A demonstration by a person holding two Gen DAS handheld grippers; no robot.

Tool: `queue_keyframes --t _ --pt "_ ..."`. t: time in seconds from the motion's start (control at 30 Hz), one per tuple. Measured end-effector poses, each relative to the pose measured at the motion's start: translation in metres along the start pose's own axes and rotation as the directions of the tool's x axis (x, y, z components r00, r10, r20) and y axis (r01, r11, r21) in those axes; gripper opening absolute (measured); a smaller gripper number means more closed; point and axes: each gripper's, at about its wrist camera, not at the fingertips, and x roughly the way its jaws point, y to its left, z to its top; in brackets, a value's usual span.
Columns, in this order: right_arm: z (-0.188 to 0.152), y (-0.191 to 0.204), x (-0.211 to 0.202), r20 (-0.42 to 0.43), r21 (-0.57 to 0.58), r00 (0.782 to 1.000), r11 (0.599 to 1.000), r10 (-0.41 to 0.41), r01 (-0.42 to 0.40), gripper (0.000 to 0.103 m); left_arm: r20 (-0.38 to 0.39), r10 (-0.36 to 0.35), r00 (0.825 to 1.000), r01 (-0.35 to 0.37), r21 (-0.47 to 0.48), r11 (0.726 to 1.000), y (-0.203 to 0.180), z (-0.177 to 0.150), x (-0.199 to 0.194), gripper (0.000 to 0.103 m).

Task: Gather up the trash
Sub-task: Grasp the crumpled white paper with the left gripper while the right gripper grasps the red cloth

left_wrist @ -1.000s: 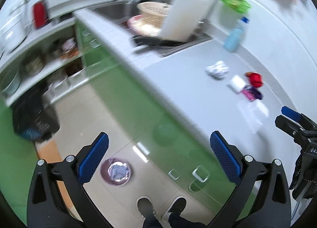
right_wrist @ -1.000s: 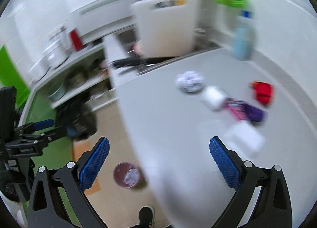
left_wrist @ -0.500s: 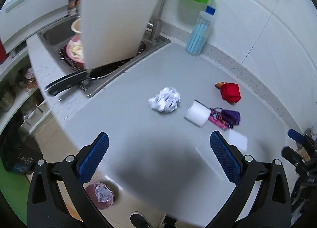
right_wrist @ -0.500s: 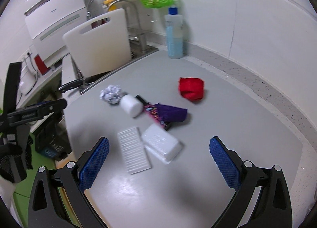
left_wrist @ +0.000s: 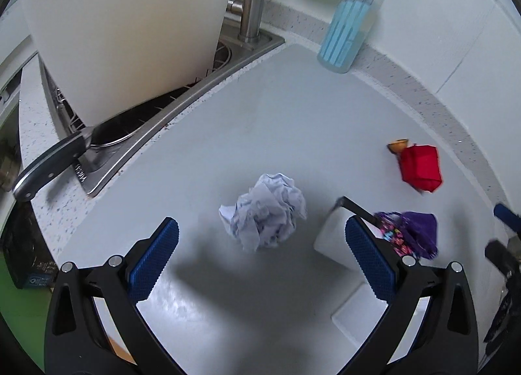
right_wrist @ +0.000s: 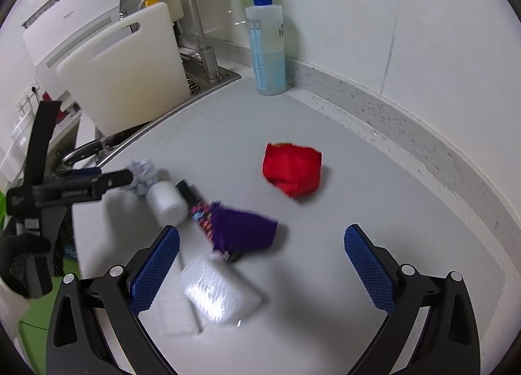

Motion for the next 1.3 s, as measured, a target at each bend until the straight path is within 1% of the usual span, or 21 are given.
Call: queue_keyframes --t 0.17,0.23,0.3,0.37,0.53,0.57,0.6,0.63,0.67,0.7,0.73,0.8,0.83,0.87,0.93,0.97,1.03,1.13,1.3 --pt "0.024 -0.017 0.045 -0.038 0.021 0.999 1.0 -0.014 0.014 0.097 -0.026 0.017 1.0 -0.018 -0.014 1.0 0.004 0.01 0.017 0.1" --pt "0.031 -0.021 0.057 -0.043 0.018 0.999 0.999 -0.029 0.03 0.097 -0.035 0.026 0.999 -0.026 -0.021 0.999 0.006 0.013 0.023 0.1" --pt "0.038 -0.025 0.069 -0.056 0.02 0.998 0.999 -0.04 0.041 0.097 -0.045 0.019 0.999 -0.02 -0.032 0.999 0.007 0.015 0.028 0.1" --pt "0.042 -0.03 0.078 -0.067 0.019 0.997 0.999 -0.049 0.05 0.097 -0.054 0.021 0.998 -0.023 -0.036 0.999 0.008 0.016 0.032 0.1" --pt "0.045 -0.036 0.099 -0.107 0.023 0.994 0.999 -0.034 0.037 0.097 -0.071 0.019 0.997 -0.022 -0.038 0.999 0.007 0.017 0.041 0.1" --pt "0.044 -0.037 0.101 -0.114 0.025 0.993 0.999 -0.028 0.031 0.097 -0.074 0.023 0.997 -0.025 -0.036 0.999 0.006 0.017 0.044 0.098" --pt "0.043 -0.038 0.105 -0.122 0.024 0.992 0.999 -0.024 0.027 0.097 -0.074 0.021 0.997 -0.023 -0.033 0.999 0.005 0.017 0.045 0.091" --pt "0.043 -0.039 0.107 -0.124 0.023 0.992 0.999 -0.024 0.027 0.097 -0.08 0.013 0.997 -0.016 -0.034 0.999 0.004 0.016 0.047 0.072" --pt "0.042 -0.041 0.108 -0.124 0.026 0.992 0.999 -0.019 0.022 0.097 -0.081 0.003 0.997 -0.006 -0.038 0.999 0.003 0.016 0.048 0.066" --pt "0.041 -0.041 0.109 -0.125 0.025 0.992 1.0 -0.014 0.018 0.093 -0.076 0.001 0.997 -0.004 -0.036 0.999 0.002 0.016 0.047 0.061" --pt "0.041 -0.041 0.111 -0.132 0.02 0.991 1.0 -0.012 0.014 0.078 -0.076 -0.007 0.997 0.005 -0.03 1.0 -0.001 0.015 0.047 0.056" --pt "0.04 -0.041 0.113 -0.138 0.017 0.99 1.0 0.006 -0.003 0.065 -0.068 0.014 0.998 -0.015 -0.016 1.0 -0.006 0.015 0.046 0.054" --pt "0.041 -0.039 0.114 -0.14 0.007 0.99 1.0 0.008 -0.007 0.059 -0.066 0.013 0.998 -0.015 -0.021 1.0 -0.006 0.015 0.046 0.053" --pt "0.041 -0.038 0.115 -0.138 -0.002 0.99 1.0 0.002 -0.002 0.056 -0.065 0.011 0.998 -0.012 -0.025 1.0 -0.006 0.014 0.046 0.052" --pt "0.042 -0.039 0.115 -0.133 0.002 0.991 1.0 0.005 -0.004 0.04 -0.064 0.004 0.998 -0.006 -0.028 1.0 -0.005 0.014 0.044 0.051" --pt "0.042 -0.04 0.114 -0.132 0.005 0.991 1.0 0.011 -0.01 0.038 -0.062 -0.002 0.998 0.0 -0.029 1.0 -0.005 0.015 0.043 0.05" --pt "0.043 -0.038 0.112 -0.124 -0.004 0.992 1.0 0.012 -0.013 0.029 -0.052 -0.003 0.999 0.001 -0.03 1.0 -0.005 0.016 0.038 0.05" --pt "0.044 -0.037 0.105 -0.107 -0.013 0.994 1.0 0.011 -0.012 0.023 -0.032 -0.002 0.999 0.001 -0.028 1.0 -0.006 0.018 0.029 0.05" --pt "0.043 -0.033 0.082 -0.069 -0.033 0.997 0.999 0.016 -0.018 0.02 0.0 -0.008 1.0 0.008 -0.017 1.0 -0.008 0.018 0.009 0.05"
